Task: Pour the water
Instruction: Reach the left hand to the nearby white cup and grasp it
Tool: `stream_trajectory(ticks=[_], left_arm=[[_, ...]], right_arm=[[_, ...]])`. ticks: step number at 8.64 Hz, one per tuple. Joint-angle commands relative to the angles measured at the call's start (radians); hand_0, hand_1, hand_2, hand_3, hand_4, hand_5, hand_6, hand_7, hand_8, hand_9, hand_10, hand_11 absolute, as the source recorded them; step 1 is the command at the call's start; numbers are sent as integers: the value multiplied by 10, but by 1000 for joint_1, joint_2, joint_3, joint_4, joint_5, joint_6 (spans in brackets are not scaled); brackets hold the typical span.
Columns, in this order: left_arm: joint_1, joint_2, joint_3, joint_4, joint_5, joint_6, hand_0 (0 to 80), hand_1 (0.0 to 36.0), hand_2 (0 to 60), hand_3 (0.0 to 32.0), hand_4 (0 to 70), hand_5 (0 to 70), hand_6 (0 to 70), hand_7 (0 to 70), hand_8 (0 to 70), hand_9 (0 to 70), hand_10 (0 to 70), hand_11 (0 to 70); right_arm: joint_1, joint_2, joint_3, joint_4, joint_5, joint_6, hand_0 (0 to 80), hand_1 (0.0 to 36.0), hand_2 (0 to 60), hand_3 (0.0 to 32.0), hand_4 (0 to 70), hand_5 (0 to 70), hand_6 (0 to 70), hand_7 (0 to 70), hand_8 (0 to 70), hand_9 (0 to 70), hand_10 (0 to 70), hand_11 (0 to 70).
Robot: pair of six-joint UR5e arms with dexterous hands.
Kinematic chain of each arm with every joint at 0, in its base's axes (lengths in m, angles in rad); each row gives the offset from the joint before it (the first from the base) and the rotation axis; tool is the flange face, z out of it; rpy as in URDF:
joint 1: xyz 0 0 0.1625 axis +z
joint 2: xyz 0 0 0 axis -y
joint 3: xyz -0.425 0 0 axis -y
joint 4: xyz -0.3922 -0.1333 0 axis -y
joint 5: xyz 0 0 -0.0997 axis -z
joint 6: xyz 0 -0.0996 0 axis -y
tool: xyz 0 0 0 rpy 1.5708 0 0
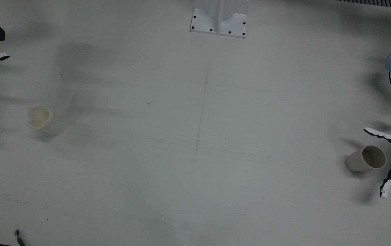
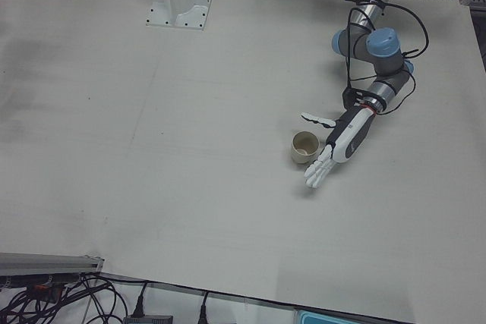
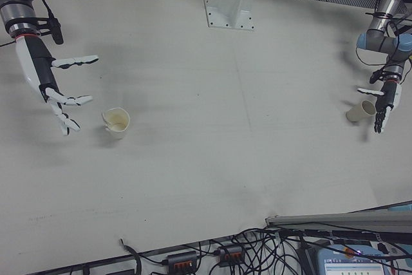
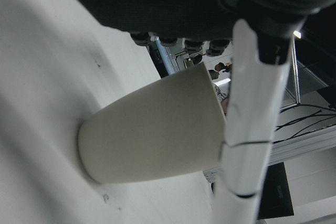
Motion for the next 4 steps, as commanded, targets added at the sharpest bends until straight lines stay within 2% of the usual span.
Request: stream_trajectory(ticks=[1, 2, 4], left_arm=[[3, -16, 1, 19, 0, 5, 800, 333, 7, 0, 25, 71, 0, 41, 0, 0, 5, 47], [5, -21, -1, 22, 0, 5, 800, 355, 24, 0, 23, 74, 0, 43, 0, 0, 7, 52], [46, -39, 5, 36, -2, 6, 800, 344, 13, 0, 23, 75, 0, 42, 0, 0, 6, 50]], right_arm=[[0, 0, -3, 0, 0, 0, 579, 190, 10, 0, 256, 302, 108, 154, 45, 33, 26, 55], [0, 0, -3, 0, 0, 0, 578, 188, 6, 0, 248, 296, 101, 151, 44, 33, 25, 53], [0, 0, -11, 0, 0, 1, 574, 187, 2, 0, 242, 292, 97, 146, 43, 31, 27, 56]])
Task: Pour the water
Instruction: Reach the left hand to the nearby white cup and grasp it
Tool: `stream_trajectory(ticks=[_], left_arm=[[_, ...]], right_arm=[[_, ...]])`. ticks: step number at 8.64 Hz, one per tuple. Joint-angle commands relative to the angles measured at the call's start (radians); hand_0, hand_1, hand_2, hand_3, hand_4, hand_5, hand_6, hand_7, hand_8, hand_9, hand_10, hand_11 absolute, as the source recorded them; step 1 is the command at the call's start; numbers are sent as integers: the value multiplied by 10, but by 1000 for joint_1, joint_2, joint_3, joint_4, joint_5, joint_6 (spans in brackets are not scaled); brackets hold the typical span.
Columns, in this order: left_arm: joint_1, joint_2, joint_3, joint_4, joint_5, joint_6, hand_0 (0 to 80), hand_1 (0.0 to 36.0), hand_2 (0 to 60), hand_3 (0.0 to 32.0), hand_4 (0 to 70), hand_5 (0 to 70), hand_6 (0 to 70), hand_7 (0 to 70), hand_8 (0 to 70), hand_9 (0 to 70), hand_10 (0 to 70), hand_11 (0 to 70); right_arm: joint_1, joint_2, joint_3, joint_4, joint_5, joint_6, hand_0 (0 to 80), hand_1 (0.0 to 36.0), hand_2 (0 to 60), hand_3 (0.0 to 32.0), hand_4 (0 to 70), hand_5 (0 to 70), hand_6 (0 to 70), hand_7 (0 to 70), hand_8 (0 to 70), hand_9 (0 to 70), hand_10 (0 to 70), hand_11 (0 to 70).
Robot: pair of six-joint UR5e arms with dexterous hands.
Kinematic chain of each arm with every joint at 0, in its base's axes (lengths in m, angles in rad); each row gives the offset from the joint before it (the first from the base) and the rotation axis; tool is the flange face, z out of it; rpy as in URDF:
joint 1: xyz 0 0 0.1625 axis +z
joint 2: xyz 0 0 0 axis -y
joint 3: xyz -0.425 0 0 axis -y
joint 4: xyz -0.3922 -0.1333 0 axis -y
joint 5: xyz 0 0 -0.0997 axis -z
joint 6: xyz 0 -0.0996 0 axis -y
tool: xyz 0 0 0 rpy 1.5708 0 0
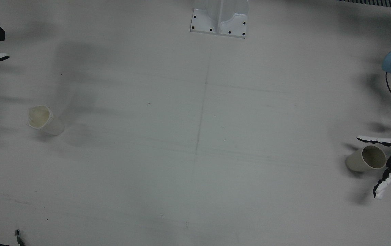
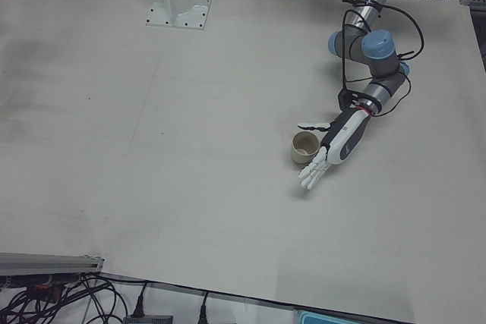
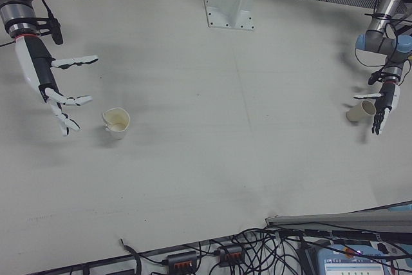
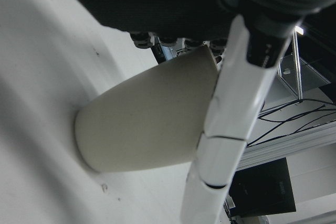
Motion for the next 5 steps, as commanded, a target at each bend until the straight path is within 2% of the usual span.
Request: stream_trajectory(ticks=[1, 3, 5], left_arm=[[43, -34, 7, 26, -3, 4, 800, 331, 11, 0, 27, 77, 0, 42, 0, 0, 6, 48], [47, -52, -1, 42, -15, -10, 800, 314, 0, 0, 28, 76, 0, 41, 0, 0, 6, 46], [45, -57, -2, 90, -48, -89, 800, 311, 0, 0, 49, 112, 0, 47, 0, 0, 5, 45]], right_arm=[[1, 0, -6, 0, 0, 1, 573, 186, 2, 0, 242, 290, 95, 143, 41, 30, 27, 56], [4, -2, -7, 2, 0, 5, 575, 186, 0, 0, 235, 287, 89, 139, 41, 29, 26, 56], [6, -2, -13, 2, 2, 9, 573, 186, 0, 0, 224, 279, 81, 131, 38, 27, 25, 55]])
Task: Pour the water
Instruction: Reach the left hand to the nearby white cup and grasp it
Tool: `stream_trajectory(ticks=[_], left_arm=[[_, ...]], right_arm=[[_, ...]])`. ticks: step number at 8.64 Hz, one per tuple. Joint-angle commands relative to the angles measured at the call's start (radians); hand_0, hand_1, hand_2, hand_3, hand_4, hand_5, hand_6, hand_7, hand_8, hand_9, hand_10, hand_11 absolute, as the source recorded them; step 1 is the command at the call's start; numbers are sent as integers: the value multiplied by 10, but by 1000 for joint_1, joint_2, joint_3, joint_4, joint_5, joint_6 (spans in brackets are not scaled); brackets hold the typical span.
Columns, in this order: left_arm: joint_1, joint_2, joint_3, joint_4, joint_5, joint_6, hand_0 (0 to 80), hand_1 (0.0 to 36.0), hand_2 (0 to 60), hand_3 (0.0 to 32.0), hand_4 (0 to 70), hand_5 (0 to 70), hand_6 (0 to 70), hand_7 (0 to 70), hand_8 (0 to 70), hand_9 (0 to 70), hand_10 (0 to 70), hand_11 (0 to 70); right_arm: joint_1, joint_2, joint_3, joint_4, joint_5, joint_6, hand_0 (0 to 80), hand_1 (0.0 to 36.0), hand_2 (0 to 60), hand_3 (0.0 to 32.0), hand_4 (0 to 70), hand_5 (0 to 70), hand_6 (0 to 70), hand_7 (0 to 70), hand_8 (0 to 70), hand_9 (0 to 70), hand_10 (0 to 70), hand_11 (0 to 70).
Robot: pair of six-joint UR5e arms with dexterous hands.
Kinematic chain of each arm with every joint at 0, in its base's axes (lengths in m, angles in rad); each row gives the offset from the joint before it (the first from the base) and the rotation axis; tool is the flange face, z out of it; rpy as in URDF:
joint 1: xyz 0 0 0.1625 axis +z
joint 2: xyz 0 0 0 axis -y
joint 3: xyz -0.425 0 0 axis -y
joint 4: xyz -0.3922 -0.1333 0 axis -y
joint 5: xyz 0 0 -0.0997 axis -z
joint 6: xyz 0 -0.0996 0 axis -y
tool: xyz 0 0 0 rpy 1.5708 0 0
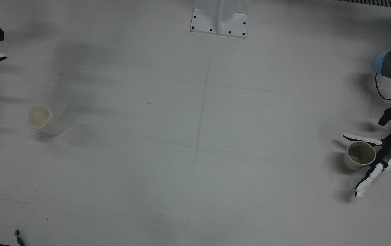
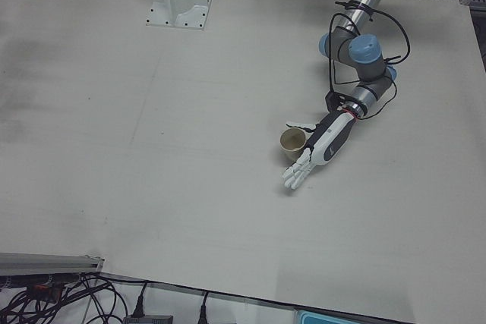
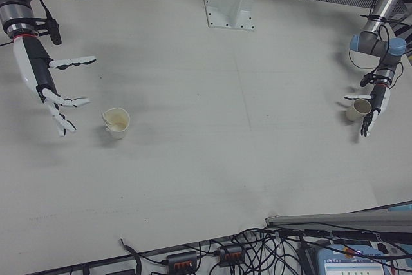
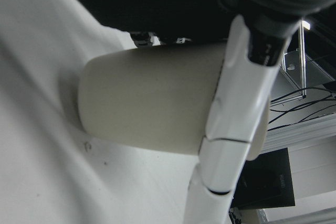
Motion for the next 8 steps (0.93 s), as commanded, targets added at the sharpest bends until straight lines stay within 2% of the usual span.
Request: stream_trajectory(ticks=[1, 2, 3, 4, 5, 6, 7, 8], left_arm=[[0, -9, -4, 86, -80, -124, 800, 305, 0, 0, 106, 379, 4, 54, 0, 0, 13, 54], [0, -9, -18, 116, -89, -153, 800, 280, 0, 0, 286, 700, 25, 71, 2, 0, 26, 67], [0, -7, -47, 153, -89, -166, 800, 247, 7, 0, 593, 700, 71, 126, 17, 12, 40, 76], [0, -7, -76, 201, -89, -179, 795, 227, 1, 0, 700, 700, 111, 149, 33, 26, 44, 78], [0, -7, -84, 222, -88, -201, 800, 253, 8, 0, 700, 700, 135, 161, 46, 40, 51, 91], [-2, -7, -99, 236, -88, -207, 800, 347, 307, 0, 700, 700, 145, 178, 50, 49, 61, 110], [-5, -6, -128, 256, -88, -209, 800, 360, 558, 0, 700, 700, 146, 186, 49, 50, 67, 119], [-6, 0, -150, 264, -86, -209, 800, 360, 600, 0, 700, 700, 144, 192, 48, 50, 70, 124]], right_arm=[[2, 0, -6, 0, 3, 4, 574, 187, 0, 0, 222, 280, 80, 130, 38, 26, 25, 54], [2, 0, -6, 0, 3, 4, 576, 189, 0, 0, 221, 279, 78, 128, 37, 26, 25, 54], [2, 0, -7, 0, 3, 7, 577, 191, 0, 0, 225, 282, 82, 130, 37, 27, 27, 58], [2, 0, -6, 0, 3, 7, 583, 194, 0, 0, 234, 289, 87, 135, 37, 28, 28, 59], [5, 1, -3, 0, 3, 8, 586, 197, 6, 0, 240, 293, 91, 137, 37, 29, 27, 58], [6, 1, 0, 0, 3, 10, 588, 199, 7, 0, 246, 298, 91, 138, 37, 29, 26, 56], [8, 1, 3, 0, 3, 13, 591, 203, 14, 0, 249, 302, 93, 139, 37, 30, 25, 56], [11, 1, 8, 0, 3, 13, 595, 208, 18, 0, 247, 301, 91, 140, 36, 30, 25, 56]])
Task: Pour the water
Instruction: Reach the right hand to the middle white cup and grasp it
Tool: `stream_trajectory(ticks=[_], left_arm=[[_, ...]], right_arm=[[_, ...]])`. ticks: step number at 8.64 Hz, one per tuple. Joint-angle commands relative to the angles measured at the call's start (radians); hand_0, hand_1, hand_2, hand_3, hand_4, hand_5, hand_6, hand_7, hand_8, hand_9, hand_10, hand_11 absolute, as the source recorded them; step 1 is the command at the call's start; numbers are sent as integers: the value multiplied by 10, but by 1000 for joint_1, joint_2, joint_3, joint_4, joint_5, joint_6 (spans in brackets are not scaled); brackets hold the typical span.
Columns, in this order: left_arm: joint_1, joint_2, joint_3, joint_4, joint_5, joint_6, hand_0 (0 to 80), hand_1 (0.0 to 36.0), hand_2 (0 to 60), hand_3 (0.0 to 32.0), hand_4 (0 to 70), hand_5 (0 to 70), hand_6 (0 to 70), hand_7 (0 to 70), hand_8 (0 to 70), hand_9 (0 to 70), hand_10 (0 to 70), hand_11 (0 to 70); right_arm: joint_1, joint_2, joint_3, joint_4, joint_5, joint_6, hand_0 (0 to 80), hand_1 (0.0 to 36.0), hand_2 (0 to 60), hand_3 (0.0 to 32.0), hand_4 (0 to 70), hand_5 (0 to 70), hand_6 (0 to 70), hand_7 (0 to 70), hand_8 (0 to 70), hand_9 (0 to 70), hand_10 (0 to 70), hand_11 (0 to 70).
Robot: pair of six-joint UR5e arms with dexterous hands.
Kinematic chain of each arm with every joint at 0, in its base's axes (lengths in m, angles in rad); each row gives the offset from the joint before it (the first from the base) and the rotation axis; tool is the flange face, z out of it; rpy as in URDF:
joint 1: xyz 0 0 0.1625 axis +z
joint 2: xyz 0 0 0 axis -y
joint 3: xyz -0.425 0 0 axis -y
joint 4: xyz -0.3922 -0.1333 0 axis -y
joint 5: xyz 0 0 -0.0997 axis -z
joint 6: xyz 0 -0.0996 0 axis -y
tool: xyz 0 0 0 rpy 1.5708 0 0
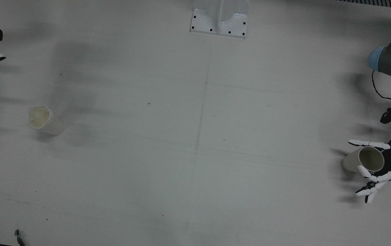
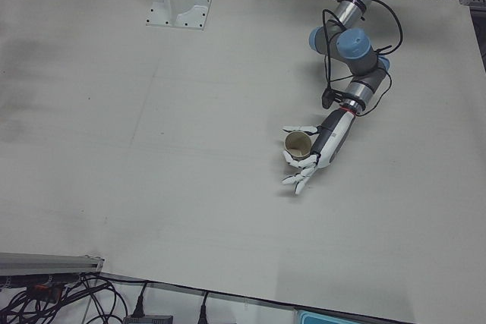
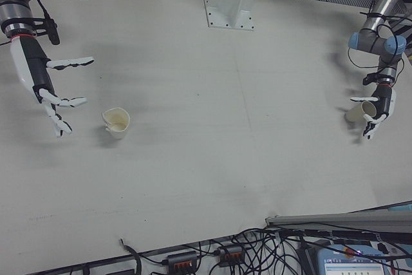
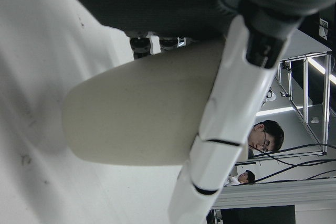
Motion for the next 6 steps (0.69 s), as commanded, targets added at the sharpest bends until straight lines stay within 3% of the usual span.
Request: stream_trajectory(ticks=[1, 3, 4, 5, 6], left_arm=[[-7, 15, -71, 36, 1, -14, 800, 360, 600, 0, 700, 700, 143, 198, 48, 52, 72, 128], [-9, 25, -128, 91, 6, -74, 800, 360, 600, 0, 700, 700, 144, 210, 48, 55, 76, 133], [-10, 36, -162, 111, 8, -112, 800, 360, 600, 0, 700, 700, 141, 209, 46, 53, 77, 135], [-12, 39, -169, 116, 8, -138, 800, 360, 600, 0, 700, 700, 139, 209, 44, 51, 75, 131], [-13, 39, -182, 119, 8, -140, 800, 360, 600, 0, 700, 700, 142, 213, 44, 53, 75, 131]], right_arm=[[11, 0, 10, 0, -2, 4, 595, 208, 17, 0, 239, 292, 82, 135, 34, 29, 22, 53], [14, -1, -59, 24, -17, 12, 597, 209, 19, 0, 238, 288, 83, 136, 37, 29, 21, 50], [11, -6, -170, 111, -18, 14, 588, 202, 12, 0, 226, 274, 83, 130, 38, 26, 24, 54], [-4, 31, -299, 212, -17, 3, 584, 203, 5, 0, 193, 197, 70, 89, 22, 6, 24, 56], [-7, 87, -352, 221, -18, -26, 596, 221, 25, 0, 175, 171, 71, 64, 16, 0, 21, 55]])
